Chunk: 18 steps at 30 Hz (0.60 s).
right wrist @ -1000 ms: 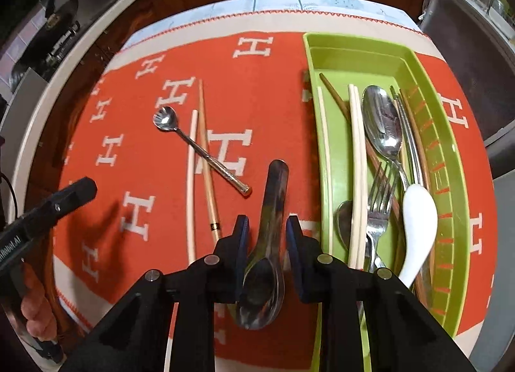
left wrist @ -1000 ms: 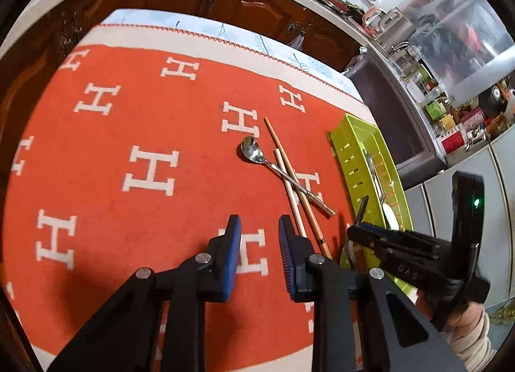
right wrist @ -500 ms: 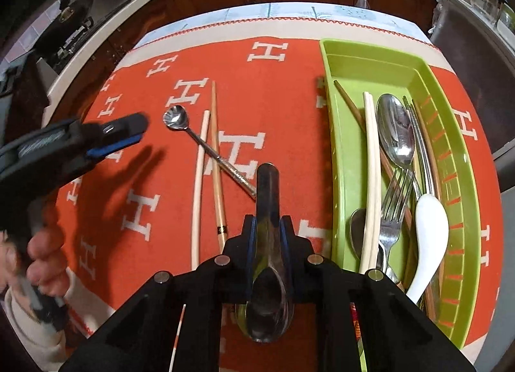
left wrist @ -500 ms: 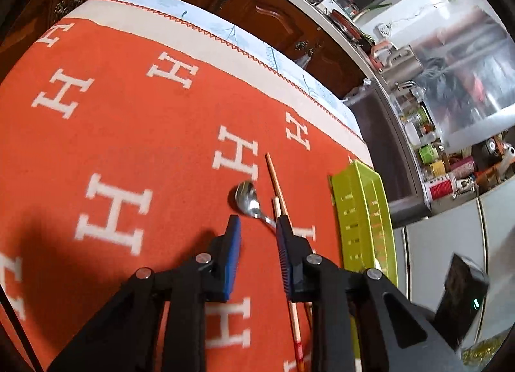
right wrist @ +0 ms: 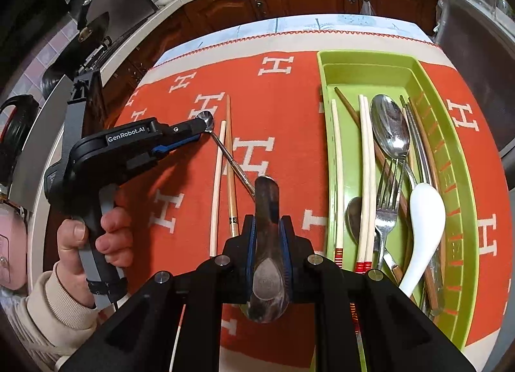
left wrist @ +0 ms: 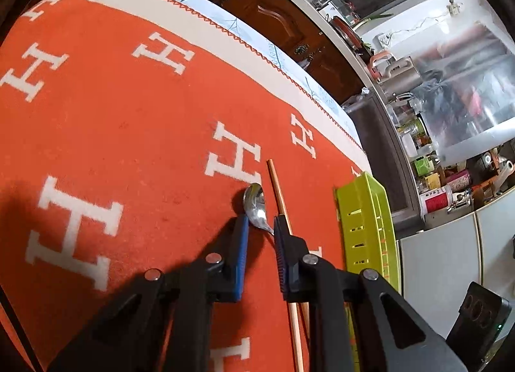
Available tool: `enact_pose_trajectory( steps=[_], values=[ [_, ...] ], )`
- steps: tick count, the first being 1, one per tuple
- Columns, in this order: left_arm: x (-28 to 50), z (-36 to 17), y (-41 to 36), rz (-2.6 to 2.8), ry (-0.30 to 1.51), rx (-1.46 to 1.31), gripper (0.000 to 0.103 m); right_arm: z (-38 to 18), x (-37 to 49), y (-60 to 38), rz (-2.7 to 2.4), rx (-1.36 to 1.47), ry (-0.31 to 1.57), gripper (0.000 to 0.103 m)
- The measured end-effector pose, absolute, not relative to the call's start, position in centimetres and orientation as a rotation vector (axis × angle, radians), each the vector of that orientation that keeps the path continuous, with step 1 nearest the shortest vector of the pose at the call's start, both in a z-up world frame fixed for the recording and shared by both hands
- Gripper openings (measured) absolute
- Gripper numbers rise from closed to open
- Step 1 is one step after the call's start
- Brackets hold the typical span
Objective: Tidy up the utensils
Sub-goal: 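Grasp the small silver teaspoon with the left tool while the right tool holds the large spoon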
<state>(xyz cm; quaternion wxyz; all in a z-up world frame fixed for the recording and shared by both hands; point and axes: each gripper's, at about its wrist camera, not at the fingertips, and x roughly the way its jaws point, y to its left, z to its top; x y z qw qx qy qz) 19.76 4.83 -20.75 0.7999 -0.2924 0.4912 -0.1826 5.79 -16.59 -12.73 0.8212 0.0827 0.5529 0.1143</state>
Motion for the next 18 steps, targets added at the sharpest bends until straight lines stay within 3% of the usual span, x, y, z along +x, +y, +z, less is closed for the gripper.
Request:
enact_pose_trajectory(
  steps=[10, 13, 18],
  values=[
    [20.0, -19.8, 3.4, -0.341, 1.023, -0.499, 0.015, -12.8, 5.5, -17.1, 0.258, 0.195, 1.164, 0.014],
    [20.5, -19.5, 3.1, -0.293, 1.045, -0.450, 0.004, -12.7, 5.3, -17.1, 0.257, 0.188, 1.162, 0.014],
    [20.8, -19.3, 2.5, -0.266, 1.039, -0.414, 0.000, -12.8, 4.9, -16.8, 0.258, 0.182, 1.157, 0.014]
  ],
)
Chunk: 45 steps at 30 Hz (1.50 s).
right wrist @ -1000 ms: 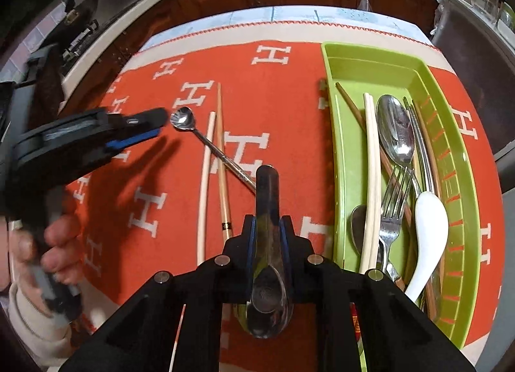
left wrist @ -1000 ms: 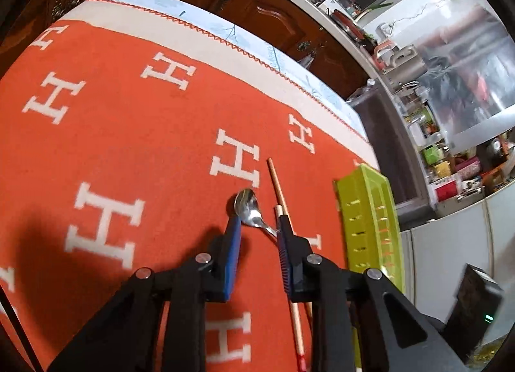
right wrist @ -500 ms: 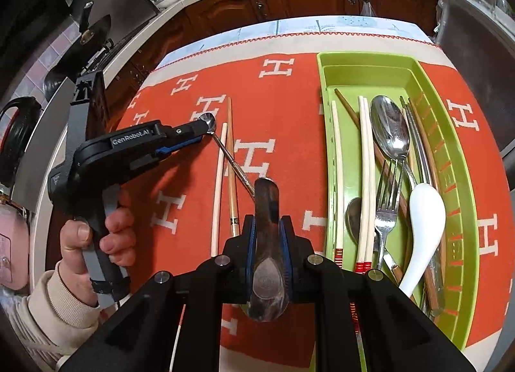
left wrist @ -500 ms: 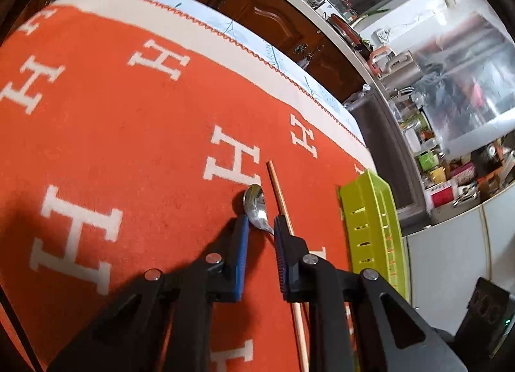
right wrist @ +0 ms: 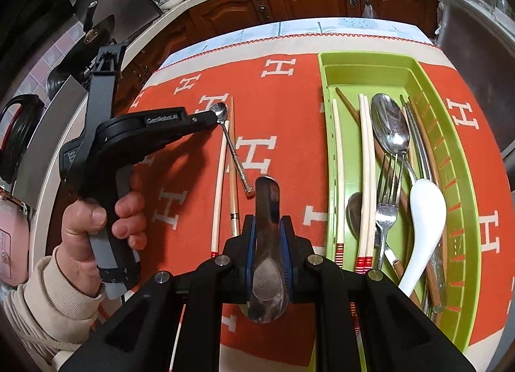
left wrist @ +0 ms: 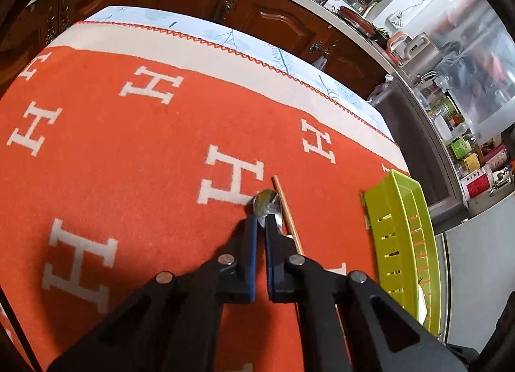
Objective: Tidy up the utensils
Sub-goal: 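Grasp the small silver teaspoon with the left tool while the right tool holds the large spoon, then carry both silver spoons into the green tray and open both tools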
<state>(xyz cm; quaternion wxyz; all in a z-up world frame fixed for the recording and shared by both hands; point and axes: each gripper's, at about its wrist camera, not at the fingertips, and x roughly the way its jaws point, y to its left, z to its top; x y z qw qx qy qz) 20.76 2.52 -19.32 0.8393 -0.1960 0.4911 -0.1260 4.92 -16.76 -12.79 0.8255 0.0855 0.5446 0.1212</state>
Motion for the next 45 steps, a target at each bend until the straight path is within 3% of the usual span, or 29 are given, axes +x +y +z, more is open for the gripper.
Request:
enact_pose_trajectory(
  steps=[11, 13, 15, 17, 25, 27, 28, 29, 30, 38, 45],
  values=[
    [19.0, -18.0, 4.6, -0.405, 0.970, -0.488, 0.000, -12.2, 3.7, -17.1, 0.272, 0.204, 1.149, 0.014],
    [19.6, -18.2, 5.0, -0.395, 0.974, -0.485, 0.012, -12.1, 3.5, -17.0, 0.278, 0.205, 1.147, 0.014],
    [19.9, -18.4, 5.3, -0.366, 0.958, -0.467, 0.038, -12.0, 3.3, -16.8, 0.285, 0.203, 1.146, 0.014],
    [20.2, -18.6, 5.4, -0.353, 0.943, -0.449, 0.045, -12.0, 3.1, -16.7, 0.289, 0.199, 1.145, 0.014],
    [21.5, -18.9, 3.8, -0.382, 0.883, -0.338, 0.045, -11.7, 3.1, -17.3, 0.282, 0.213, 1.137, 0.014],
    [22.0, -19.1, 3.3, -0.417, 0.906, -0.335, 0.025, -11.5, 3.0, -17.6, 0.282, 0.215, 1.127, 0.014],
    [22.1, -19.0, 3.1, -0.418, 0.906, -0.320, 0.024, -11.5, 2.9, -17.7, 0.281, 0.216, 1.125, 0.014],
    [22.3, -19.2, 2.6, -0.437, 0.927, -0.301, 0.008, -11.4, 2.9, -17.8, 0.279, 0.218, 1.124, 0.014],
    [22.4, -19.3, 2.2, -0.445, 0.943, -0.288, 0.003, -11.5, 2.9, -18.0, 0.275, 0.223, 1.126, 0.014],
    [20.8, -19.3, 3.8, -0.475, 0.959, -0.415, 0.001, -11.4, 2.8, -18.4, 0.276, 0.241, 1.119, 0.014],
    [16.8, -14.7, 6.9, -0.541, 0.912, -0.482, 0.001, -8.9, 2.0, -19.9, 0.286, 0.292, 1.047, 0.010]
  ],
)
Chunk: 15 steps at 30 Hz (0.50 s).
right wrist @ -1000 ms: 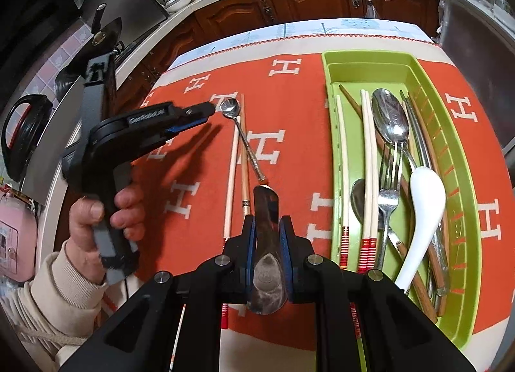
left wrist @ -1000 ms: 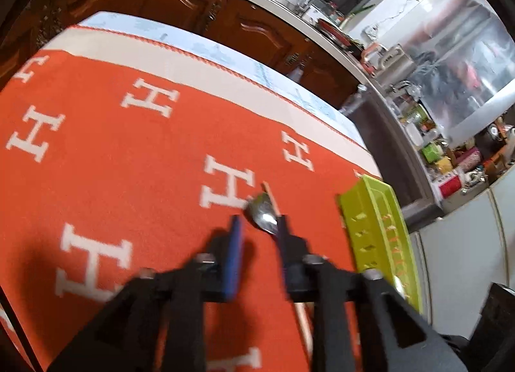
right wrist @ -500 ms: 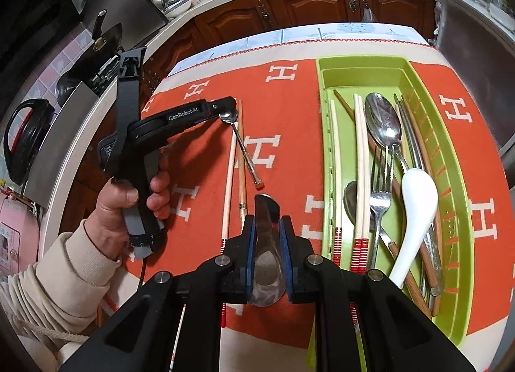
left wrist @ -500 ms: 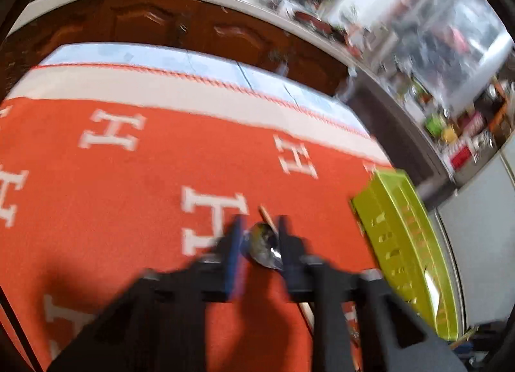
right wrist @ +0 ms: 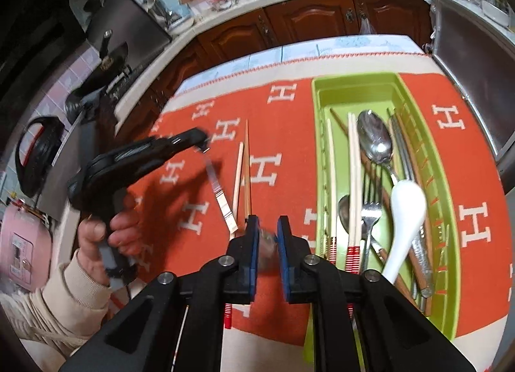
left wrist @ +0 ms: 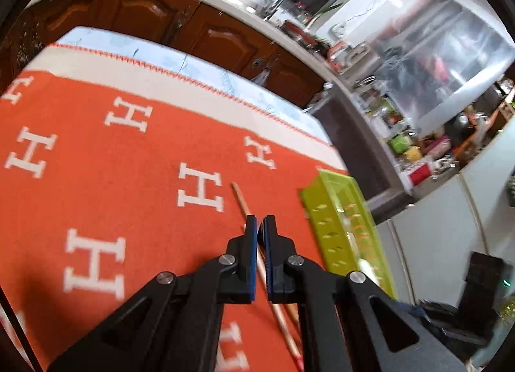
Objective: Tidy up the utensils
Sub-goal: 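Carry both silver spoons into the green tray and open both tools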
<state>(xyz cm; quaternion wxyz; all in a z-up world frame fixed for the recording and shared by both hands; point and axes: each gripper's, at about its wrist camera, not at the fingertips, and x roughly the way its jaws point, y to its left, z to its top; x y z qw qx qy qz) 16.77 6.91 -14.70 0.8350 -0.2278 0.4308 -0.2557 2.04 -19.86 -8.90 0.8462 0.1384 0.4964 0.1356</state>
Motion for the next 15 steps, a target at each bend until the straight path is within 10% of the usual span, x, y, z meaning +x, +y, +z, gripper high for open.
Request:
enact_pose_trajectory(
  steps=[15],
  values=[
    [10.4, -5.1, -2.2, -0.710, 0.863, -0.287, 0.001, -0.9, -4.4, -27.8, 0.066, 0.279, 0.872, 0.004]
  ],
)
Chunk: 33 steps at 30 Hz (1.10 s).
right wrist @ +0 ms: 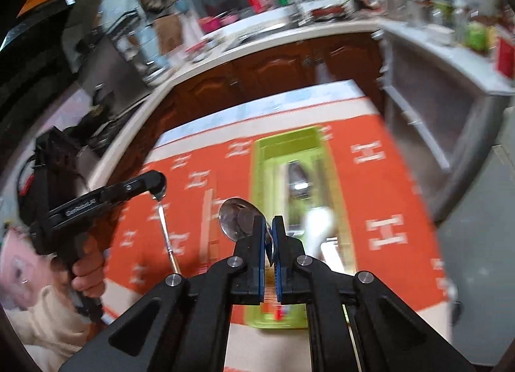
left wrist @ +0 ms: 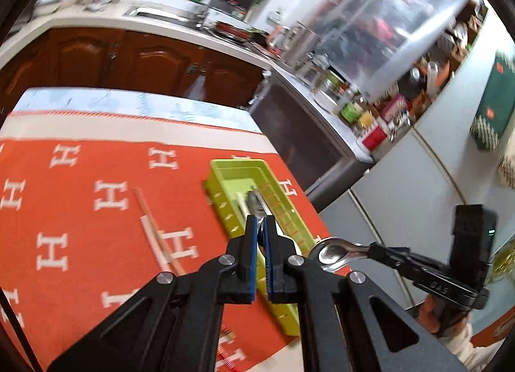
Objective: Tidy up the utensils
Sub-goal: 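Carry both silver spoons into the green tray and open both tools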
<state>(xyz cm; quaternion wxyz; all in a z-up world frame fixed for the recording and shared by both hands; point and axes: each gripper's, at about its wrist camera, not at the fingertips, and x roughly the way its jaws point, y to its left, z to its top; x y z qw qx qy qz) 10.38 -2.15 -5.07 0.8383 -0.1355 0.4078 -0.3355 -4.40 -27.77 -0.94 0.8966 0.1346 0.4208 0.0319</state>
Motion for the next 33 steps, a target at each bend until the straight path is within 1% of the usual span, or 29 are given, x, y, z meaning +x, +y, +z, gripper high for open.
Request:
enact_pose_trajectory(
  steps=[4, 8, 13, 17, 19, 21, 23, 26, 27, 28, 31, 33],
  values=[
    [11.0, -5.1, -7.3, -0.728, 0.896, -0.196, 0.001, -1.0, -5.9, -29.7, -0.071, 0.264, 0.862, 0.004],
    [12.2, -6.4, -11.2, -0.712, 0.927, -0.066, 0.001, -2.3, -6.4, -31.1, -0.156, 0.282, 0.846, 0.004],
    [14.3, -8.8, -13.5, -0.674, 0.976, 0.025, 0.002, -4.4, -4.1, -32.1, -0.203, 0.301, 0.839, 0.004],
    [15.2, -9.6, -14.0, -0.653, 0.988, 0.032, 0.003, -6.2, -0.8, -31.8, -0.231, 0.302, 0.828, 0.004],
    [15.5, -9.7, -14.0, -0.642, 0.999, 0.028, 0.008, -7.0, 0.8, -31.5, -0.244, 0.304, 0.821, 0.004],
    [15.7, -9.6, -13.7, -0.638, 1.012, 0.010, 0.020, -8.0, 2.4, -31.1, -0.249, 0.293, 0.829, 0.005],
    [15.7, -9.3, -13.0, -0.627, 1.014, -0.008, 0.026, -9.1, 3.9, -30.5, -0.220, 0.288, 0.865, 0.008],
    [15.6, -8.7, -11.8, -0.607, 1.014, -0.030, 0.027, -9.9, 5.0, -29.6, -0.170, 0.271, 0.887, 0.013],
    [15.6, -8.4, -11.3, -0.601, 1.015, -0.040, 0.027, -10.1, 5.1, -29.2, -0.154, 0.256, 0.891, 0.018],
    [15.5, -8.2, -10.8, -0.597, 1.014, -0.048, 0.027, -10.0, 5.1, -29.0, -0.143, 0.252, 0.891, 0.019],
    [15.0, -7.4, -9.1, -0.569, 1.004, -0.048, 0.028, -9.8, 4.8, -28.4, -0.117, 0.242, 0.896, 0.019],
    [14.5, -7.1, -7.9, -0.536, 1.018, -0.039, 0.033, -9.5, 4.4, -28.0, -0.108, 0.222, 0.899, 0.019]
  ],
)
